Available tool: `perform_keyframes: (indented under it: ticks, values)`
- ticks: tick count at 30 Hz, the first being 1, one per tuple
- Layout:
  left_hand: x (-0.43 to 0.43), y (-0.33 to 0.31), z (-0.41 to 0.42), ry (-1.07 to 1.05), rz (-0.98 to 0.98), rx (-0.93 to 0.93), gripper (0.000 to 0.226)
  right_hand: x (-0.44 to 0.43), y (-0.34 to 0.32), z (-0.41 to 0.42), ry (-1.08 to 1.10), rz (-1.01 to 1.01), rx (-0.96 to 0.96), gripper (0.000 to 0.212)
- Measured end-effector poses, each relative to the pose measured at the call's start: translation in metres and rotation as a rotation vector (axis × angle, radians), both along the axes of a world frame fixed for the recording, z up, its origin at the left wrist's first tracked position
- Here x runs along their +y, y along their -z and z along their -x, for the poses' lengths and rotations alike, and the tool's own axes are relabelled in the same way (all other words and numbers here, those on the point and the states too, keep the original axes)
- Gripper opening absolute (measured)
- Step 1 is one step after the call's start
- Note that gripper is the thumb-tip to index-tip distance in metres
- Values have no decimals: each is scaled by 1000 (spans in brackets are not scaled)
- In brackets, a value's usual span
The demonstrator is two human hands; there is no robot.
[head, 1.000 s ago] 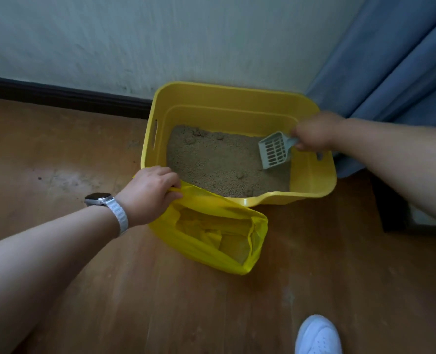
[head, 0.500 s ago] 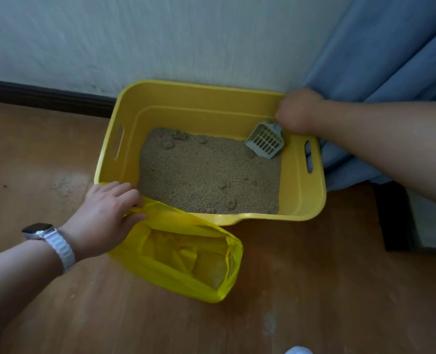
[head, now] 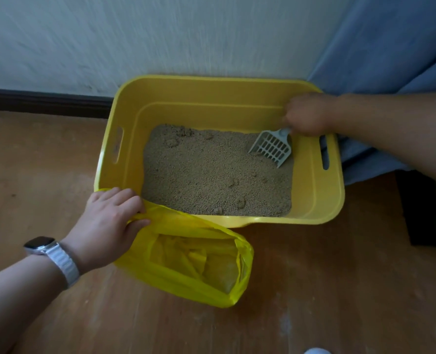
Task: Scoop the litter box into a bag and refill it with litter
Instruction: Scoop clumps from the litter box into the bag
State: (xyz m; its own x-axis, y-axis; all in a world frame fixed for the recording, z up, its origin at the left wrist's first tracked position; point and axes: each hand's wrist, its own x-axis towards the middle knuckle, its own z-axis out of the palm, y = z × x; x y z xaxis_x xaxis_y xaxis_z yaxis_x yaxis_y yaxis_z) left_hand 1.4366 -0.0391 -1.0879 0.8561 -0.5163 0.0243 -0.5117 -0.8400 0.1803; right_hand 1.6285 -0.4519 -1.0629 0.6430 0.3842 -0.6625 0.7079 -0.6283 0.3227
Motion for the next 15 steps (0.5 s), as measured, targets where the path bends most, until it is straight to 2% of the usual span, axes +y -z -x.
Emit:
perform_keyframes:
  ticks: [11, 15]
  values:
    - [-3, -1, 1, -24, -28, 2, 35, 12, 23, 41, 150, -186, 278, 14]
    - [-4, 1, 1, -29, -33, -2, 34, 20, 35, 66, 137, -233, 283, 19]
